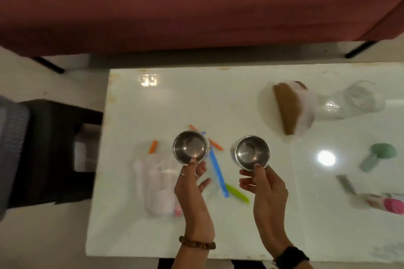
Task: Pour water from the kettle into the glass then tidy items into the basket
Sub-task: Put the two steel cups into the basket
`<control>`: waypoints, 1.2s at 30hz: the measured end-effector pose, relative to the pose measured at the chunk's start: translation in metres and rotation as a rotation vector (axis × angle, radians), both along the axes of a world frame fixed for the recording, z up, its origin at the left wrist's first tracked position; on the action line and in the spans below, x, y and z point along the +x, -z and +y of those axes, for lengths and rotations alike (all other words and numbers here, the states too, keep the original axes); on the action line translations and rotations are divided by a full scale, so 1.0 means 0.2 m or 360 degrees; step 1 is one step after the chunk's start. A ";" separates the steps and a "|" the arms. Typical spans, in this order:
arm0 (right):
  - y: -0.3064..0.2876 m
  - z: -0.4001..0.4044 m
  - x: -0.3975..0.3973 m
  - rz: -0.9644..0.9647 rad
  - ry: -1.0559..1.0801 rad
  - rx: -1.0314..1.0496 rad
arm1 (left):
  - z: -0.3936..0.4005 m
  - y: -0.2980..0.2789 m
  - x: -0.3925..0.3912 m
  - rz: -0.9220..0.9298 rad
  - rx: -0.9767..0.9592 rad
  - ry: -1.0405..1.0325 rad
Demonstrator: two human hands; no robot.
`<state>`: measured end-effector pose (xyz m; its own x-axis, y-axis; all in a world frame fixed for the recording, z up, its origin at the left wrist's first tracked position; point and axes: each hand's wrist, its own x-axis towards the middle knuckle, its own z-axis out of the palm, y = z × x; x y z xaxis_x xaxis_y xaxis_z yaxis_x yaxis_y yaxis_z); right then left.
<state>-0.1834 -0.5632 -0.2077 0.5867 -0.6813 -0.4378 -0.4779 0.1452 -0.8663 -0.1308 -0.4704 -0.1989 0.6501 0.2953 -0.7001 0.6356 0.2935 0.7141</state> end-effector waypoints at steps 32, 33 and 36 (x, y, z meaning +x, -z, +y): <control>-0.01 2.34 1.81 0.0020 -0.2051 -0.0920 | 2.35 0.10 1.59 -0.0165 0.0459 -0.0865; 0.01 2.34 1.82 0.0064 -0.2052 -0.0938 | 2.36 0.10 1.59 -0.0142 0.0458 -0.0869; 0.02 2.34 1.83 0.0176 -0.2095 -0.0985 | 2.37 0.12 1.58 -0.0055 0.0423 -0.0908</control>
<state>0.1830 -0.0948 -0.2126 0.9057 0.2184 -0.3635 -0.0350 -0.8157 -0.5774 0.1843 0.0029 -0.2220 0.3599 0.7632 -0.5367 0.4068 0.3893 0.8264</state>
